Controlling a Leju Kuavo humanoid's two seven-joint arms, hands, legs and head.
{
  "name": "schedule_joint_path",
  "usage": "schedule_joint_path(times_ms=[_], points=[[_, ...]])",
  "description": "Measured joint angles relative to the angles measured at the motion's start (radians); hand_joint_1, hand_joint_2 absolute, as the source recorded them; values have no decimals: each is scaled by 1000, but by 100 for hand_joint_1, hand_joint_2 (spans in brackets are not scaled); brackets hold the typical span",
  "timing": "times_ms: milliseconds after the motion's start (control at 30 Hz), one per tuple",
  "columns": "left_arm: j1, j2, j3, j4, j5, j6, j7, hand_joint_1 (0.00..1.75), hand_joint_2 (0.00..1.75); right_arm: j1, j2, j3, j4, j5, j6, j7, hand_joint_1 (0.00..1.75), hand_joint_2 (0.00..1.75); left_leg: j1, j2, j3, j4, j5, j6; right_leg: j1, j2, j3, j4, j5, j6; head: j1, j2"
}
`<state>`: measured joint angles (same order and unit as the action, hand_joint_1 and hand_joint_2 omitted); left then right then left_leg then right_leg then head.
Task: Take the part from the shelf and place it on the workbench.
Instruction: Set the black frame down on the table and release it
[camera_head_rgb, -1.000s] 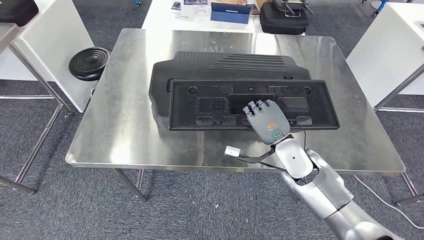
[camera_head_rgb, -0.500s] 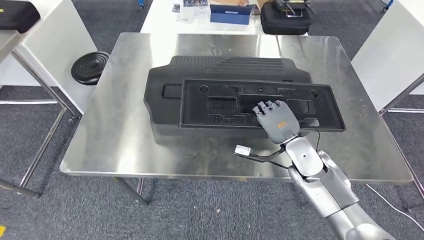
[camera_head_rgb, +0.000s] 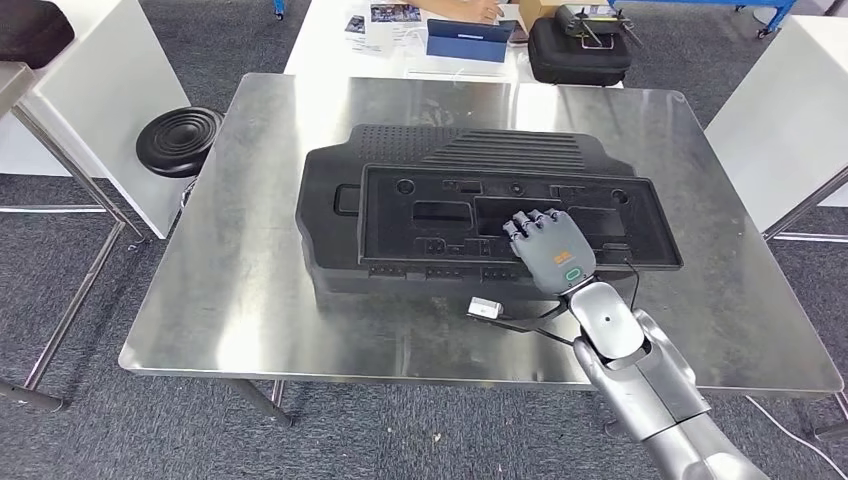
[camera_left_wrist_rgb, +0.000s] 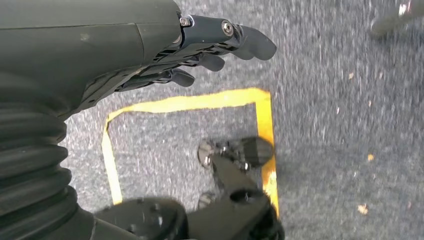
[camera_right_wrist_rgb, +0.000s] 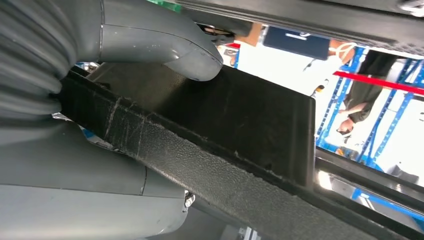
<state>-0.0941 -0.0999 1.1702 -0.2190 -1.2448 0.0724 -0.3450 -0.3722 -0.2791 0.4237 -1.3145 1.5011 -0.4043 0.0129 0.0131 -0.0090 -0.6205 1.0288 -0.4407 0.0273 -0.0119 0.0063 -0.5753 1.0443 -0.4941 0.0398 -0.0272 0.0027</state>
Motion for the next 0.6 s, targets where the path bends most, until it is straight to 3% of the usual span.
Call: schedule_joint_path(times_ms=[100, 133, 167, 233, 267, 300, 367, 467, 533, 600], points=[[-1, 0, 0, 0, 0, -1, 0, 0, 175, 4, 7, -3, 2, -4, -1, -5, 175, 175, 1, -2, 4, -1, -7, 11, -2, 0, -119, 200, -64, -3, 2, 0], [0, 0, 0, 0, -1, -1, 0, 0, 175, 7, 10, -3, 4, -4, -1, -5, 175, 175, 1, -2, 7, -1, -10, 12, -2, 0, -154, 246, -69, 0, 1, 0], [0, 0, 0, 0, -1, -1, 0, 0, 175, 10, 13, -3, 6, -4, -1, -6, 175, 175, 1, -4, 11, -1, -15, 12, -3, -1, -170, 254, -57, 8, 2, 0], [0, 0, 0, 0, -1, -3, 0, 0, 175, 12, 16, -4, 7, -4, -1, -7, 175, 175, 2, -6, 27, -1, -26, 8, -6, -2, -141, 153, 11, 28, 2, 0], [0, -1, 0, 0, -1, -3, -1, 0, 175, 11, 17, -5, 8, -4, -1, -8, 175, 175, 1, -7, 35, -1, -32, 3, -6, -5, -111, 77, 47, 35, 2, 0], [-1, -1, 0, 0, -1, -4, -1, 0, 175, 11, 19, -6, 8, -5, -2, -8, 175, 175, -2, -9, 41, -1, -38, -2, -5, -6, -84, 16, 73, 34, 2, 0], [-2, -1, 0, 0, -1, -4, -2, 0, 175, 11, 22, -6, 8, -6, -2, -11, 175, 175, -7, -11, 48, -3, -49, -13, 1, -7, -57, -36, 86, 19, 2, 0], [-1, 0, 0, 0, -1, -4, -2, 0, 175, 13, 28, -6, 8, -7, -2, -15, 175, 175, -4, -7, 49, 4, -62, -27, -2, -5, -46, -39, 80, -7, 1, 0], [-1, 0, 0, 0, -1, -4, -2, 0, 175, 12, 32, -6, 7, -8, -2, -16, 175, 175, -2, -2, 13, 83, -100, -35, -7, -5, -31, -42, 73, -24, 0, 0], [0, 0, 0, 0, -2, -5, -2, 0, 175, 12, 34, -5, 7, -11, -1, -20, 175, 175, -1, 1, -63, 224, -152, -40, -4, -6, -19, -42, 64, -37, 0, 0]])
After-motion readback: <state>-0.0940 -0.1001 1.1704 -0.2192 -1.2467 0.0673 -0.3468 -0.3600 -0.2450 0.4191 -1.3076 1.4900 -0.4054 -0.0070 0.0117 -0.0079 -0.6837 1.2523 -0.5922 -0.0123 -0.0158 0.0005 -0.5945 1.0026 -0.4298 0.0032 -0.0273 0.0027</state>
